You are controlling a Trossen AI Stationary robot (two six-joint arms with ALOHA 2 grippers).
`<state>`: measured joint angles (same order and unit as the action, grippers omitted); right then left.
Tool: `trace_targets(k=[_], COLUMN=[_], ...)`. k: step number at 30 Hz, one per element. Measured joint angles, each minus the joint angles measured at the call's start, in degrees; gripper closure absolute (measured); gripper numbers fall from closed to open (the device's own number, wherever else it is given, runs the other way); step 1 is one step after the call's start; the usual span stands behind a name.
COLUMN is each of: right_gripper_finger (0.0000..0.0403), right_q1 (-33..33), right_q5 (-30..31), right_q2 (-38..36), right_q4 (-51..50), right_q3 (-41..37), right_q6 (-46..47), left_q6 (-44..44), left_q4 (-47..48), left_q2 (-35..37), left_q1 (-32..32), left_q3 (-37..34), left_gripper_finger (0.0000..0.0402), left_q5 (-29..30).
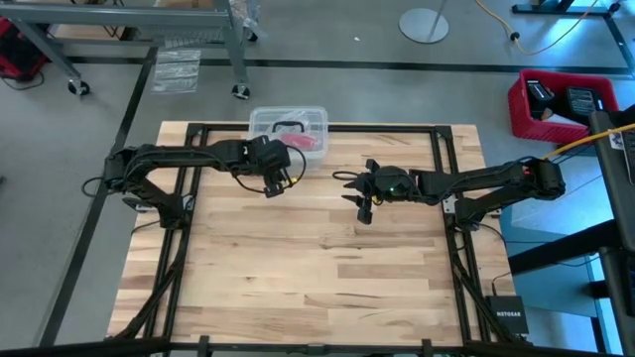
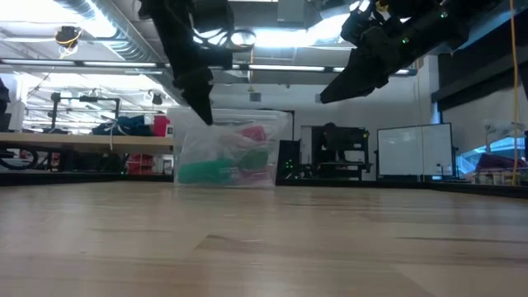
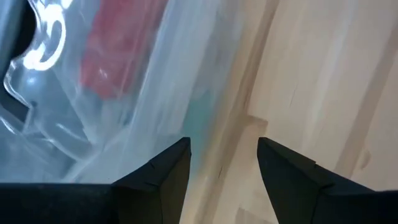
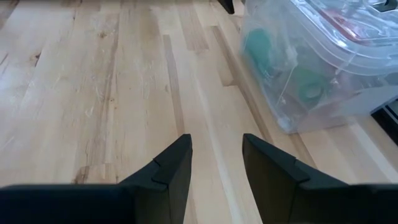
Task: Roll bandage
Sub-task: Close the transparent container, then return to Home Position
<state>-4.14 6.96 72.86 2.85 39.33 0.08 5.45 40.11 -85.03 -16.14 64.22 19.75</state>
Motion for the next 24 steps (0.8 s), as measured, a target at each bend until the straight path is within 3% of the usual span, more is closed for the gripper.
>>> trace_targets(k=[8, 13, 17, 21, 24], right_gripper_finger=[0.0254, 0.0254, 0.026, 0.0295, 0.0338], right_q1=[0.0, 0.0, -0.2, -2.9, -6.3], right_q5=[-0.1, -1.2, -2.1, -3.3, -8.7], right_q2=[0.0, -0.5, -4.3, -10.7, -16.5], right_q4=[0.0, -1.6, -4.7, -6.1, -7.4], right_q3=[0.0, 1.1, 4.4, 3.8, 0.3], right_q6=[0.0, 0.8, 0.3, -1.4, -1.4], left_q6=[-2.0, -2.3, 0.3, 1.9, 1.3], left_q4=[0.4, -0.6, -8.2, -16.3, -22.5], left_q2=[1.8, 8.0, 15.0, 21.7, 27.5], left_q1=[4.4, 7.2, 6.2, 2.0, -0.4], left_q3=[0.6, 1.9, -0.9, -8.0, -14.3], left_gripper_finger=[0.0221, 0.0222, 0.0241, 0.0301, 0.0351], left_q5=[-1.1, -1.8, -9.9, -20.5, -25.6])
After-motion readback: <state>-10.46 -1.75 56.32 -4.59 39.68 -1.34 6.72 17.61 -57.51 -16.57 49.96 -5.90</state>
